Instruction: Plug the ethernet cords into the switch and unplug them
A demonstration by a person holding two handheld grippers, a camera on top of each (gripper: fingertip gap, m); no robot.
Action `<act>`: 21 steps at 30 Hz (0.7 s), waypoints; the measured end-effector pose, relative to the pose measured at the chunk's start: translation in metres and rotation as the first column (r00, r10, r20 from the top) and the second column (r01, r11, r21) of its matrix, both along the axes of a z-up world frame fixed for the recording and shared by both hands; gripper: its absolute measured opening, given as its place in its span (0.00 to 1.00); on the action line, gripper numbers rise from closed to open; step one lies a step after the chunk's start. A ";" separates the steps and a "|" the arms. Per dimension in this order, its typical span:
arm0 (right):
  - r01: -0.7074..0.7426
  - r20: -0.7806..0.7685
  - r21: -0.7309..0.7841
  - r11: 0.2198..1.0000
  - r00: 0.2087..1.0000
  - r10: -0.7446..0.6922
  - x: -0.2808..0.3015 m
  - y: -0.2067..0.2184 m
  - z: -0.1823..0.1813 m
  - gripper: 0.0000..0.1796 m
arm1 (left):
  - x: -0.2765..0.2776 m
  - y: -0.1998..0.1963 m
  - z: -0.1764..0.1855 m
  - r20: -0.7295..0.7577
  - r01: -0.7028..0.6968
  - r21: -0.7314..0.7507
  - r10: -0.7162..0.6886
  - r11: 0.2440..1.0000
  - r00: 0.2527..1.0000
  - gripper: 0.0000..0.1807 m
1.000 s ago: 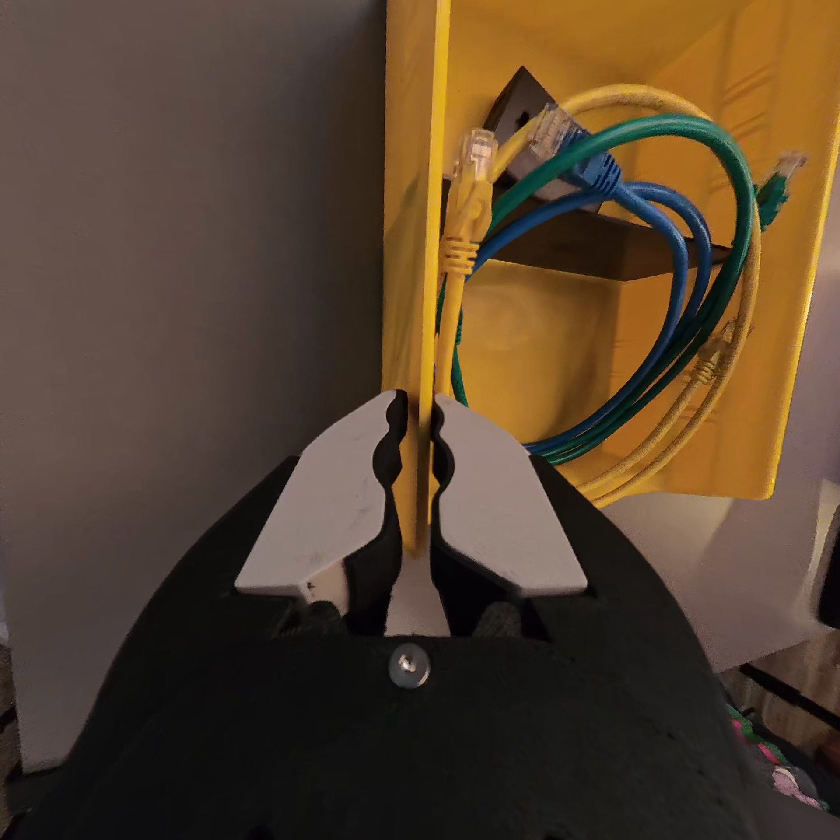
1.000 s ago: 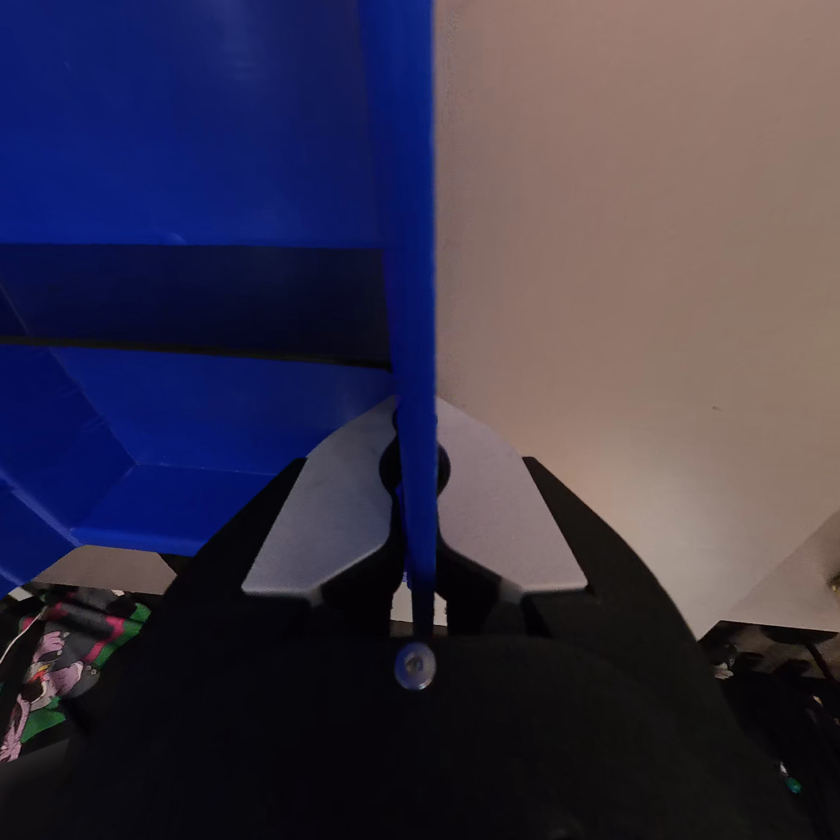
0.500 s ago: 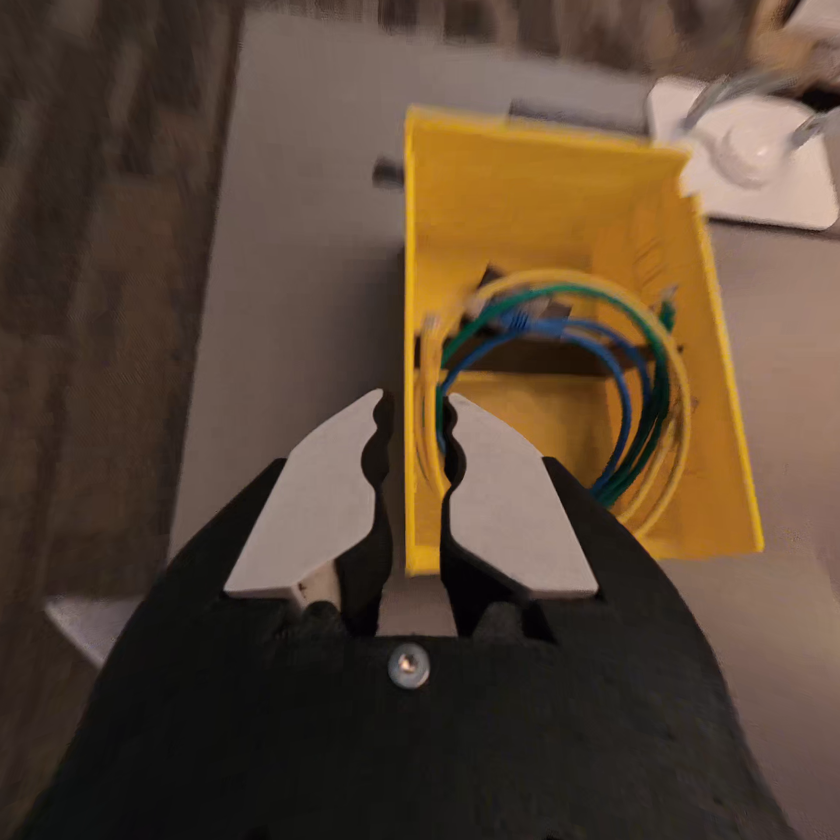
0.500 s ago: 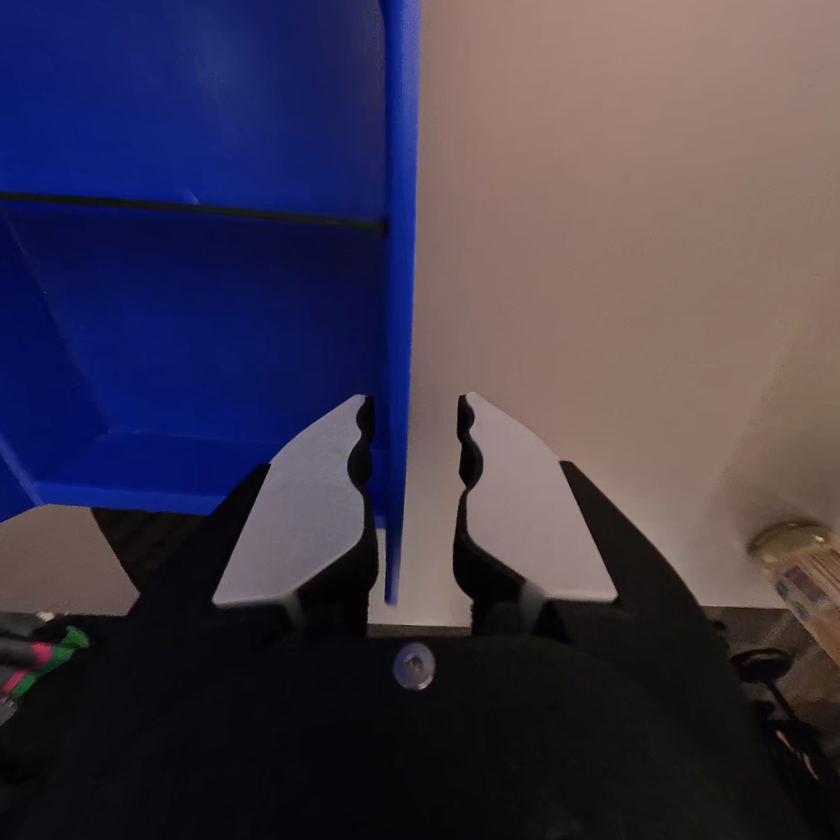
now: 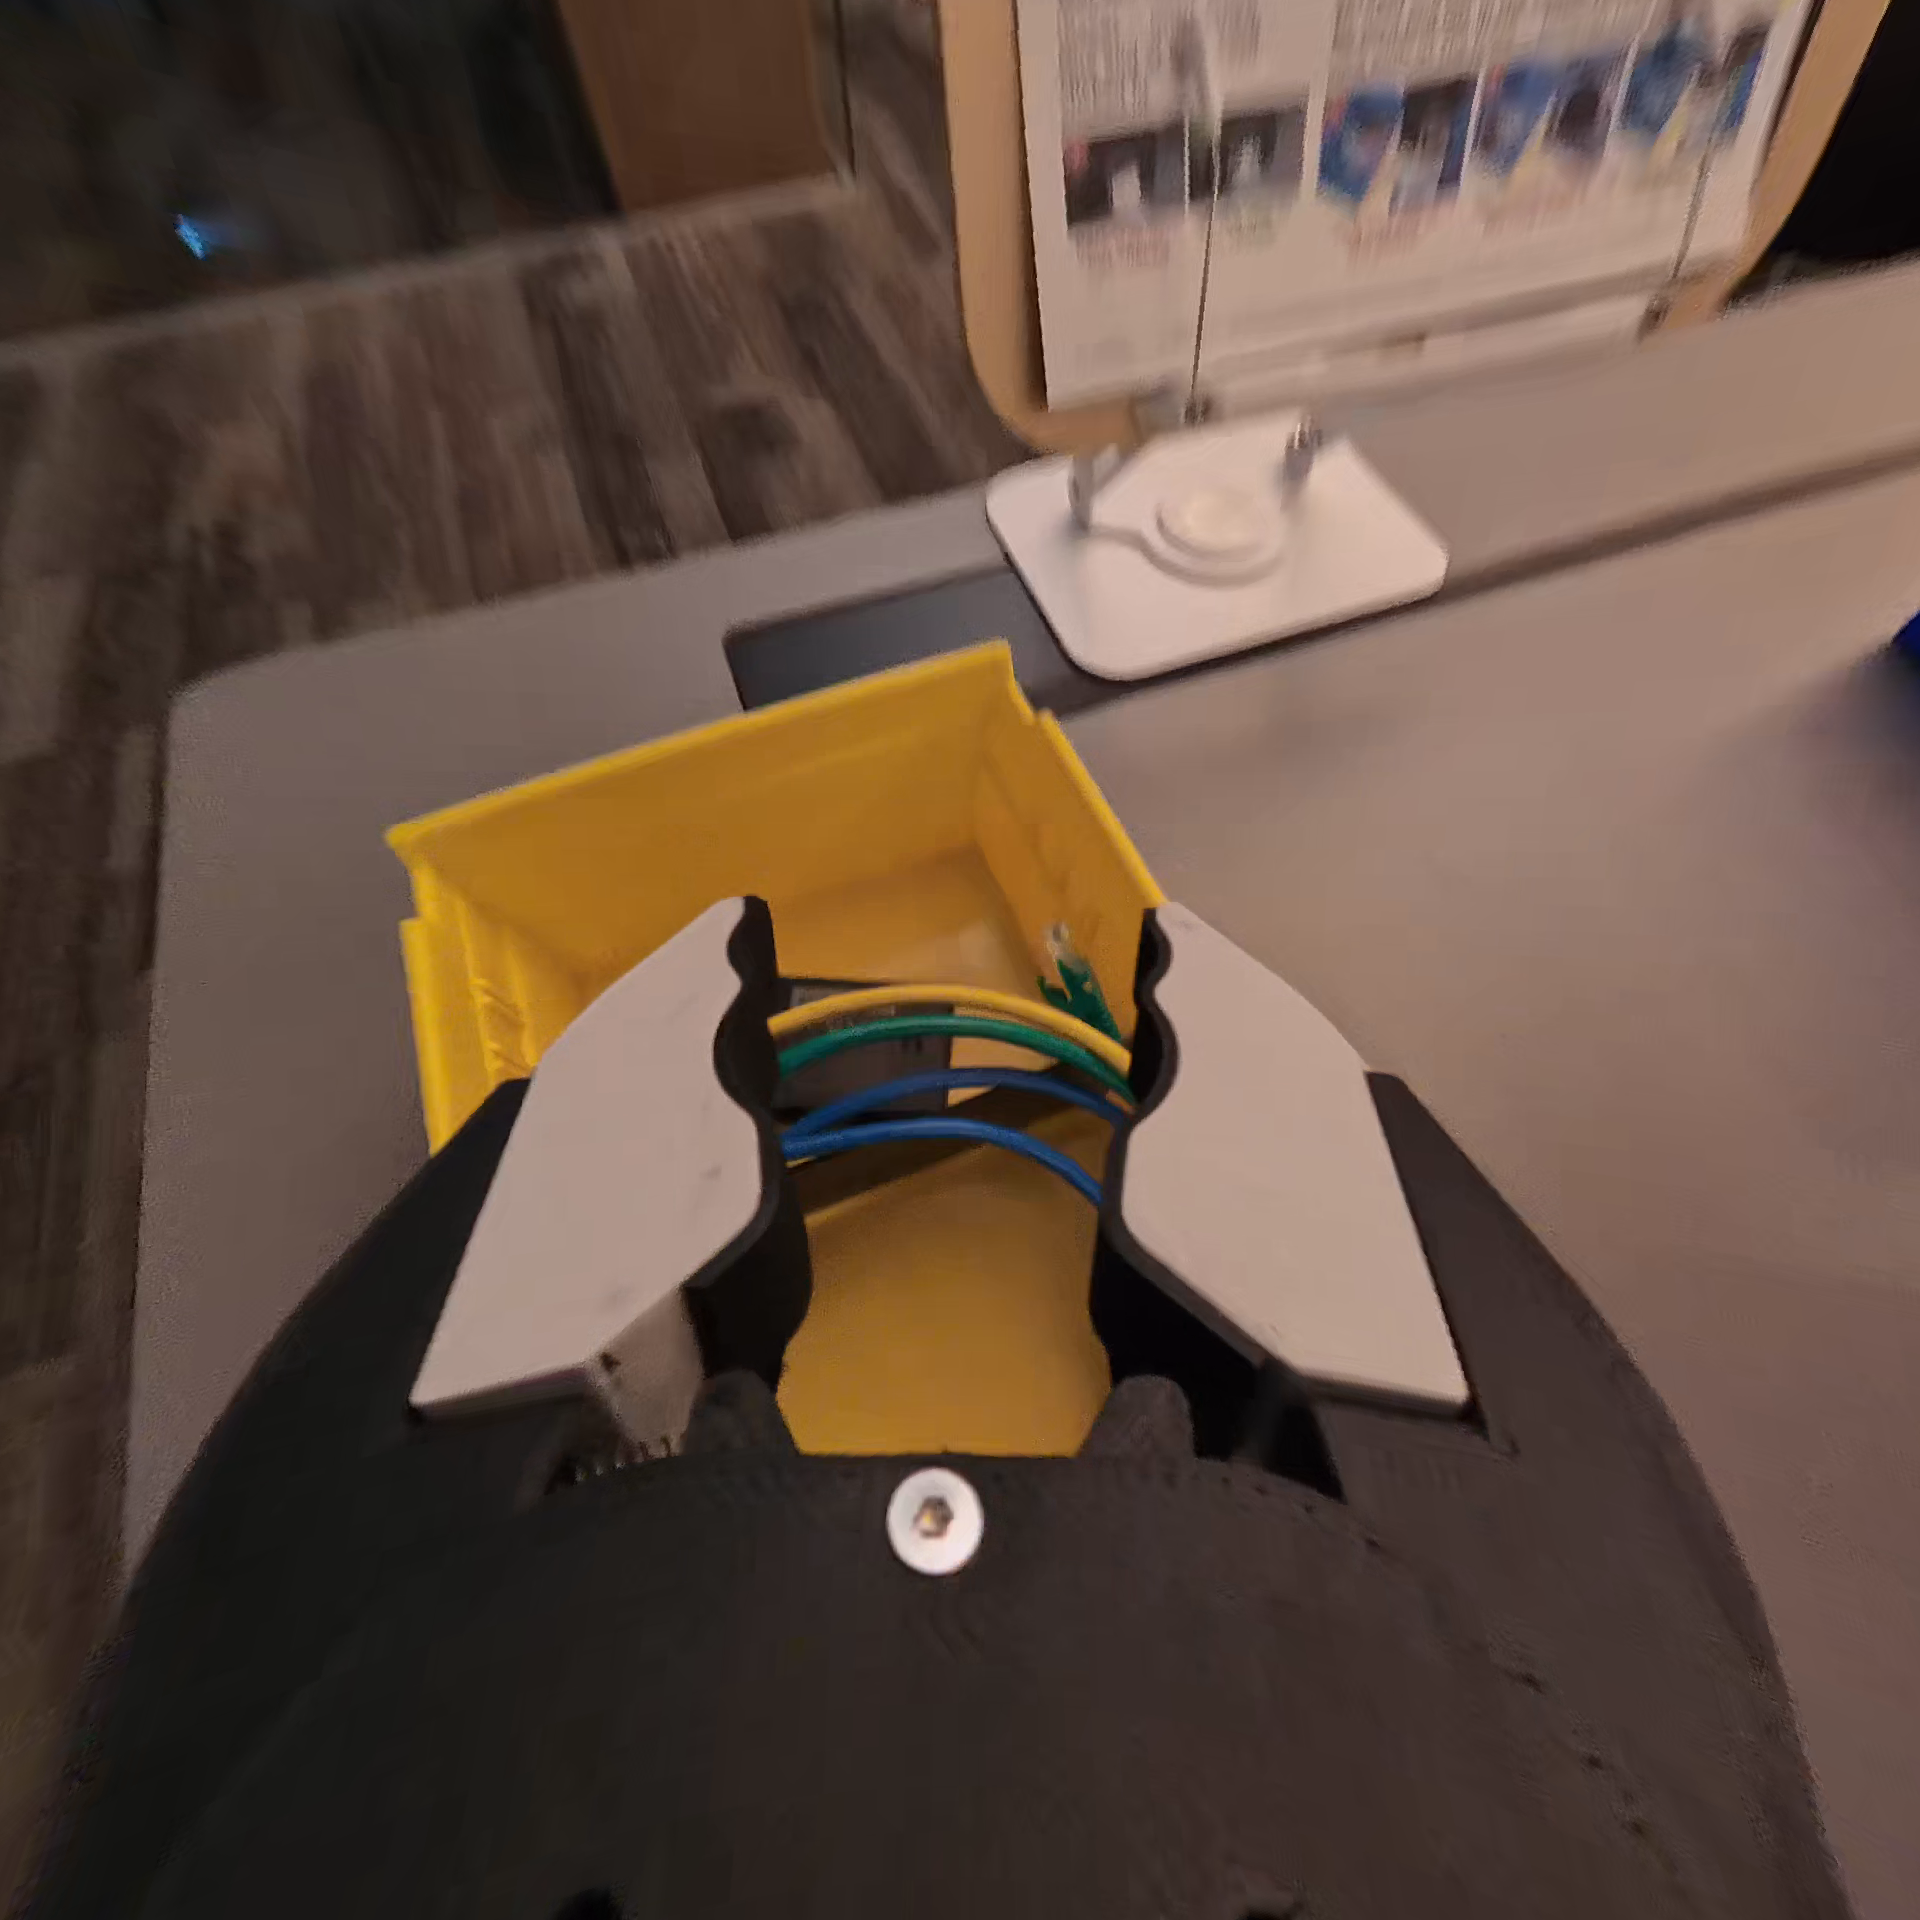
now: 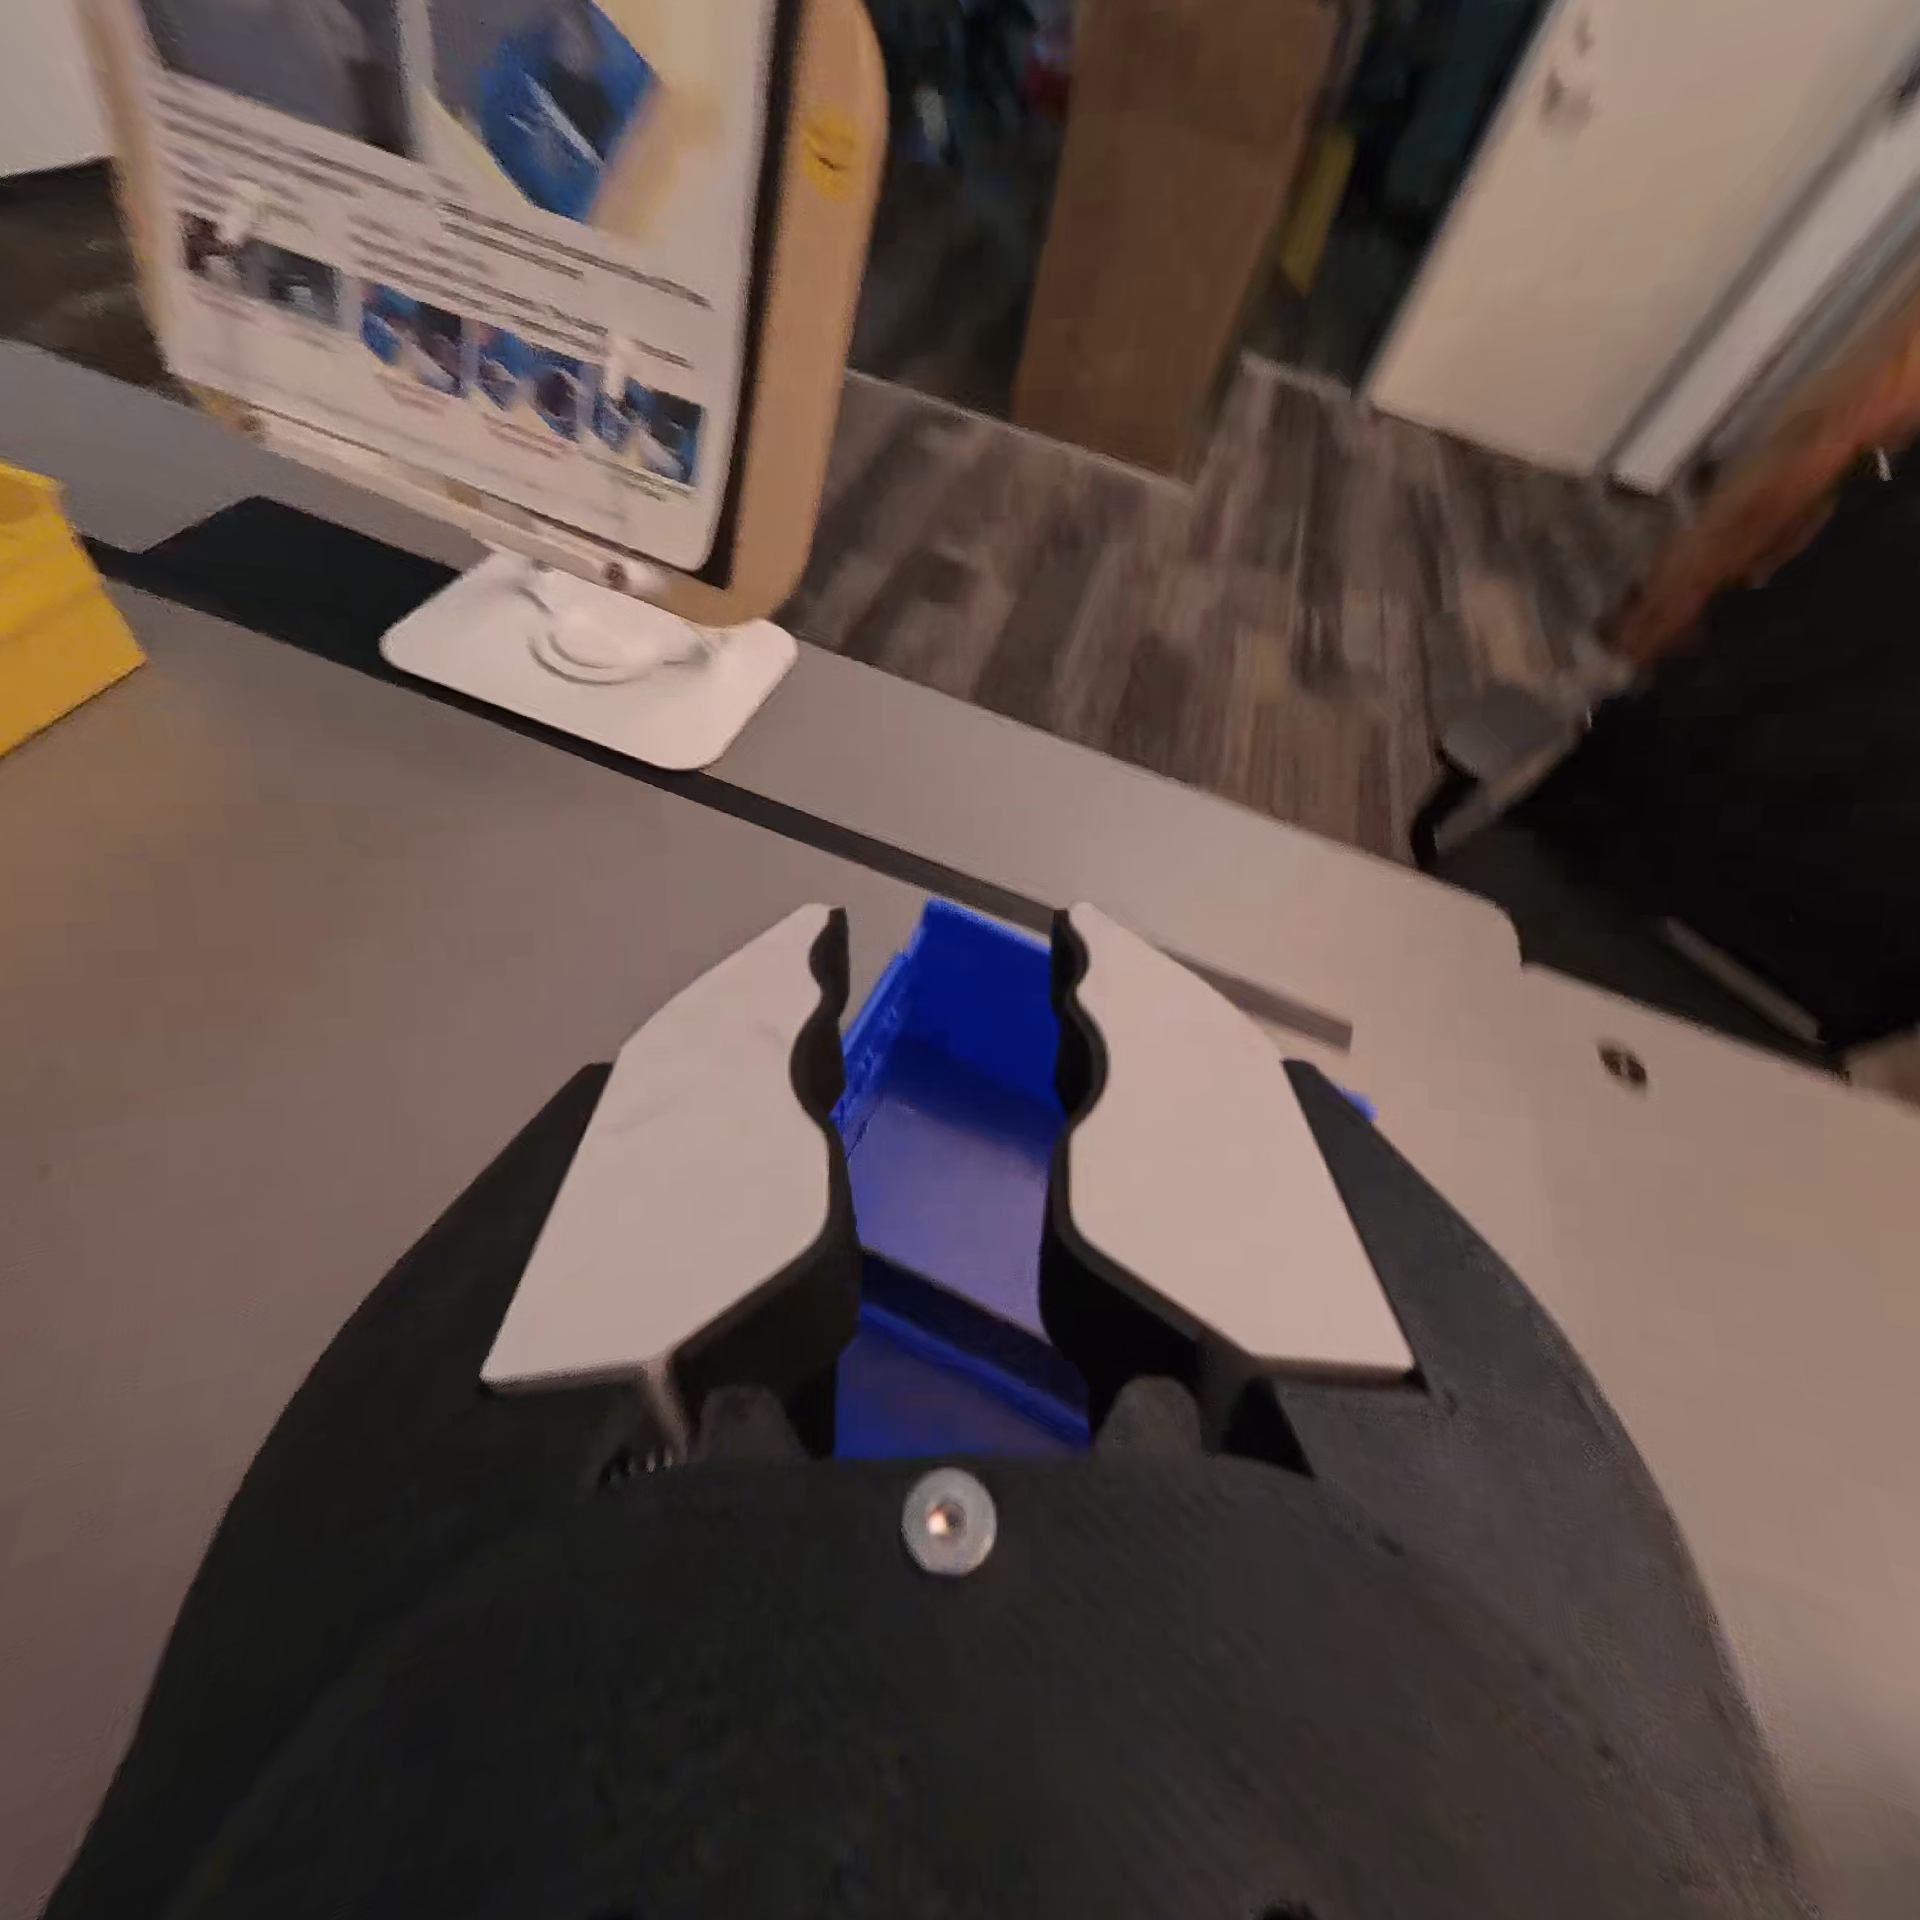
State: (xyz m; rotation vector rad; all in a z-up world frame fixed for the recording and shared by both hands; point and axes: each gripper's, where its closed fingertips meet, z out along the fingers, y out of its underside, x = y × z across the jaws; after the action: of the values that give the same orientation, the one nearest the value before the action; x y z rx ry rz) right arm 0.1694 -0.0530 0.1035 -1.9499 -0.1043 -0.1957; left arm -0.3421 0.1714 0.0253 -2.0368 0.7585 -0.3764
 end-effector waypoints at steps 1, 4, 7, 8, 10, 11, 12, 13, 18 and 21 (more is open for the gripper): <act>-0.029 0.030 -0.010 1.000 0.999 0.029 -0.003 0.006 -0.001 0.21 | 0.003 0.008 -0.008 -0.085 0.011 -0.054 -0.016 0.998 0.996 0.34; -0.032 0.069 -0.028 0.999 0.997 0.034 0.005 0.019 -0.005 0.21 | 0.005 0.039 -0.030 -0.339 0.033 -0.261 -0.124 0.965 0.933 0.30; -0.081 0.058 -0.015 0.997 0.995 0.082 0.010 0.028 -0.012 0.21 | 0.018 0.056 -0.050 -0.484 0.219 -0.394 -0.404 0.893 0.777 0.28; -0.084 0.061 -0.027 0.996 0.995 0.085 0.014 0.028 -0.016 0.21 | 0.011 0.059 -0.059 -0.562 0.255 -0.420 -0.470 0.871 0.680 0.28; -0.057 0.069 -0.049 0.997 0.996 0.060 0.024 0.029 -0.023 0.21 | 0.002 0.072 -0.074 -0.688 0.315 -0.412 -0.519 0.855 0.507 0.28; -0.048 0.066 -0.065 0.997 0.996 0.052 0.028 0.028 -0.027 0.21 | 0.001 0.071 -0.081 -0.702 0.347 -0.435 -0.554 0.831 0.447 0.26; -0.044 0.068 -0.081 0.996 0.996 0.050 0.030 0.028 -0.031 0.21 | 0.002 0.068 -0.089 -0.696 0.367 -0.472 -0.594 0.802 0.403 0.25; -0.039 0.074 -0.093 0.995 0.996 0.046 0.032 0.027 -0.033 0.21 | 0.006 0.064 -0.096 -0.679 0.390 -0.499 -0.628 0.774 0.380 0.29; -0.086 0.054 -0.116 0.990 0.994 0.093 0.022 0.039 -0.040 0.21 | 0.018 0.052 -0.115 -0.637 0.504 -0.564 -0.733 0.654 0.239 0.30; -0.120 0.077 -0.135 0.983 0.988 0.132 0.010 0.047 -0.043 0.21 | 0.008 0.062 -0.118 -0.650 0.495 -0.608 -0.747 0.620 0.137 0.30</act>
State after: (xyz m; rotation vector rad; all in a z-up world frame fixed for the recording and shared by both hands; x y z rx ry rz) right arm 0.1793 -0.0059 0.0607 -2.0572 -0.3035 -0.1929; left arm -0.3339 0.2336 -0.0925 -1.9252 2.4357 0.2430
